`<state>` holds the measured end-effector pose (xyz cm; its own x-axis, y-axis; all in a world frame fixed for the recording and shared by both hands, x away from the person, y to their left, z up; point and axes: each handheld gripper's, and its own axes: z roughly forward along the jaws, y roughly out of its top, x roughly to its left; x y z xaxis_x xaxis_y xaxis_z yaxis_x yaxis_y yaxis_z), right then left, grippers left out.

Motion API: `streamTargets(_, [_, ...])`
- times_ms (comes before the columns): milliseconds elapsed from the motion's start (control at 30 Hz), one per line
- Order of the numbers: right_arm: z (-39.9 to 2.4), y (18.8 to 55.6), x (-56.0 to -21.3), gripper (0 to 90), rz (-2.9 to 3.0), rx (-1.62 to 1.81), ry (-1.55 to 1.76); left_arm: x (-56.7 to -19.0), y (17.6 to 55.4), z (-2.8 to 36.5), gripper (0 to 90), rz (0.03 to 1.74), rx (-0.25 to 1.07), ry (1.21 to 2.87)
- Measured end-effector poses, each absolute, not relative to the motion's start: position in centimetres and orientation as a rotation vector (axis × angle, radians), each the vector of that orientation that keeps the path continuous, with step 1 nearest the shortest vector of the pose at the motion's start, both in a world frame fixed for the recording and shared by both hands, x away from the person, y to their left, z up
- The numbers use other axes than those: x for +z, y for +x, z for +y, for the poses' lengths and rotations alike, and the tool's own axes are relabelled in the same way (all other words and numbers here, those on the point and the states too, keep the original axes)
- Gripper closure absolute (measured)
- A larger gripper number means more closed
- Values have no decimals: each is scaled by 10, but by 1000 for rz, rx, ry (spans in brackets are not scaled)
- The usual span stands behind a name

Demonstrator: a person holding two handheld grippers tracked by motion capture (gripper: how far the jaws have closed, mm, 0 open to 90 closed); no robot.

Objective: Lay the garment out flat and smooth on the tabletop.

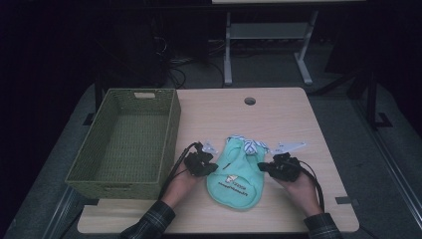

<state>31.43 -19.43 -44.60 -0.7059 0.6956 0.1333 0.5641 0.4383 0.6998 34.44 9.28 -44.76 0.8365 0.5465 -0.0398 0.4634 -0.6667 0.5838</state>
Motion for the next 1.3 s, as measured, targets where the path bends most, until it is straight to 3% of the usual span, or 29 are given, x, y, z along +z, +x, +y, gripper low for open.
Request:
streamTargets(500, [-182,298,-464,898,2616,1023,1061,-452,338,86,897,700,197,2469])
streamTargets(1300, [-213,315,-463,897,2521,955,1156,-453,293,42,896,489,-2,2498])
